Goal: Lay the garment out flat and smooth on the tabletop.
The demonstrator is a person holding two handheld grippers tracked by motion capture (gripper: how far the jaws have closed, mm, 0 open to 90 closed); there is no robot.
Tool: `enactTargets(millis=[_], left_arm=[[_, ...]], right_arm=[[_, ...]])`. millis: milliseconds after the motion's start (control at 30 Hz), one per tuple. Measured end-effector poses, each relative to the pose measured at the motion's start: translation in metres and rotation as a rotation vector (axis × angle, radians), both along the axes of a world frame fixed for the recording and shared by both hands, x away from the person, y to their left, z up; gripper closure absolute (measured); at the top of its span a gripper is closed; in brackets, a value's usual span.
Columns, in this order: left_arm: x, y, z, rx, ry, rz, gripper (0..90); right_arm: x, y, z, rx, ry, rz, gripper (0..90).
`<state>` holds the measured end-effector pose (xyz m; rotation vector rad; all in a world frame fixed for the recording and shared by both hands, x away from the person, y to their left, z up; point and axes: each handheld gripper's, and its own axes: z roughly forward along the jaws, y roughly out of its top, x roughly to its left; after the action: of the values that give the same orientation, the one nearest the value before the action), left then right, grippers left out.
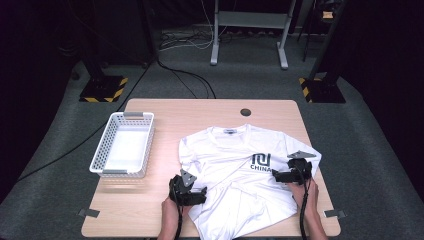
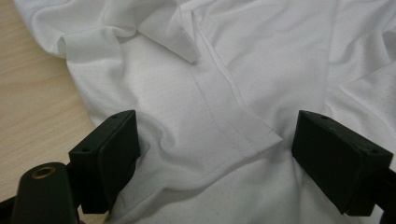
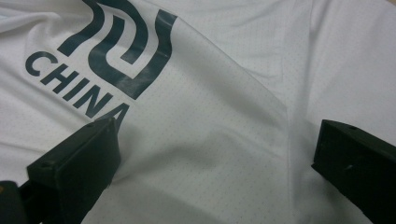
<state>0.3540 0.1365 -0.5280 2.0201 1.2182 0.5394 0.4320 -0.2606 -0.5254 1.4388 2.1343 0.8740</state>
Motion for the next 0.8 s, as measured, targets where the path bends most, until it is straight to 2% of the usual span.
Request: enactTargets(millis=[800], left_arm=[[0.0005,-0.0012,0.0002,-0.012,0.006,-0.007,14.6]], right_arm=[[-0.0068,-0.0036,-0.0009,0.001,-0.020,-0.023,0.8]])
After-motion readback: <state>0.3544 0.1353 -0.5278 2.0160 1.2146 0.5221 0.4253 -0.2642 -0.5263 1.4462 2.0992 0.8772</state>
